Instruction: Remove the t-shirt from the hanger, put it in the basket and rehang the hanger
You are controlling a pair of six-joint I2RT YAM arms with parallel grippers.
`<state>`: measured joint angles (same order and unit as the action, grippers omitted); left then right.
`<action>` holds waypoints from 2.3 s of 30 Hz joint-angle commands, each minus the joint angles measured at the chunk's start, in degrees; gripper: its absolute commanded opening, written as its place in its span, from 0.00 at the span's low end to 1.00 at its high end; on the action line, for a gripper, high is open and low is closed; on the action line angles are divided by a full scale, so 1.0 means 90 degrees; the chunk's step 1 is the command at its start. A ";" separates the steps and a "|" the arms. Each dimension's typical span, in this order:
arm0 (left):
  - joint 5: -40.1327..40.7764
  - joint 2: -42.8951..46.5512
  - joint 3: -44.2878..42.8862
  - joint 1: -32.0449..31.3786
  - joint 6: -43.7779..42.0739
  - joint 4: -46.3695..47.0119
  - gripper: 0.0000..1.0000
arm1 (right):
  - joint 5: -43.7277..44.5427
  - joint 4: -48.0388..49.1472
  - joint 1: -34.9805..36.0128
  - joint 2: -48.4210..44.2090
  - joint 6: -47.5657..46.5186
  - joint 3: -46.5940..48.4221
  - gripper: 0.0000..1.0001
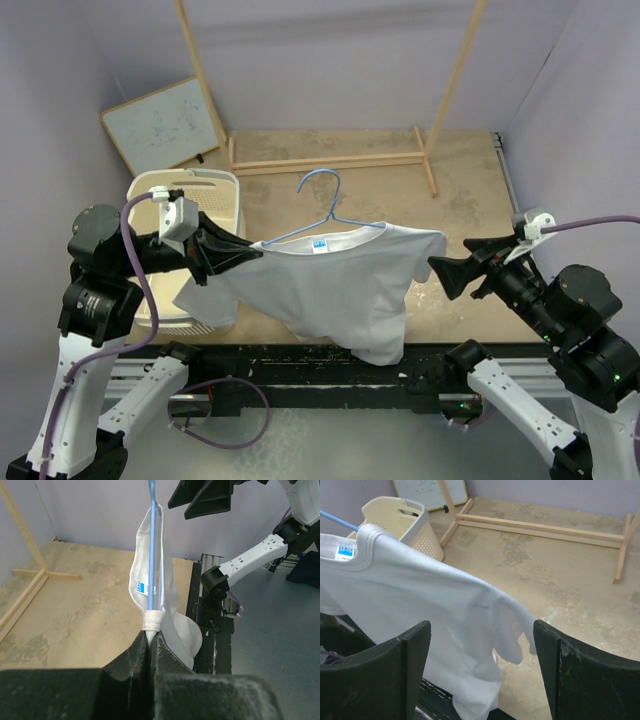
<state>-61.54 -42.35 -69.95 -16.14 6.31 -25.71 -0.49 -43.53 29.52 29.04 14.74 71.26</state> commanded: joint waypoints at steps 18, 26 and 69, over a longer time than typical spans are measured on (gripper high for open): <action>-0.0115 0.0035 -0.0960 0.0021 -0.0190 -0.0174 0.00 | -0.0750 0.0590 0.0019 0.0466 -0.0481 -0.0228 0.88; 0.0050 0.0196 -0.1032 0.0021 -0.0268 -0.0497 0.00 | 0.0157 0.0784 0.0021 0.0906 -0.0262 -0.0146 0.02; 0.1311 0.1085 -0.1796 -0.0001 0.0247 -0.0820 0.00 | 0.1030 0.0863 -0.0028 0.2200 0.0240 -0.0763 0.00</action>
<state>-48.88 -33.01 -82.17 -16.14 6.90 -42.46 20.73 -40.75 30.76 51.96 25.89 65.82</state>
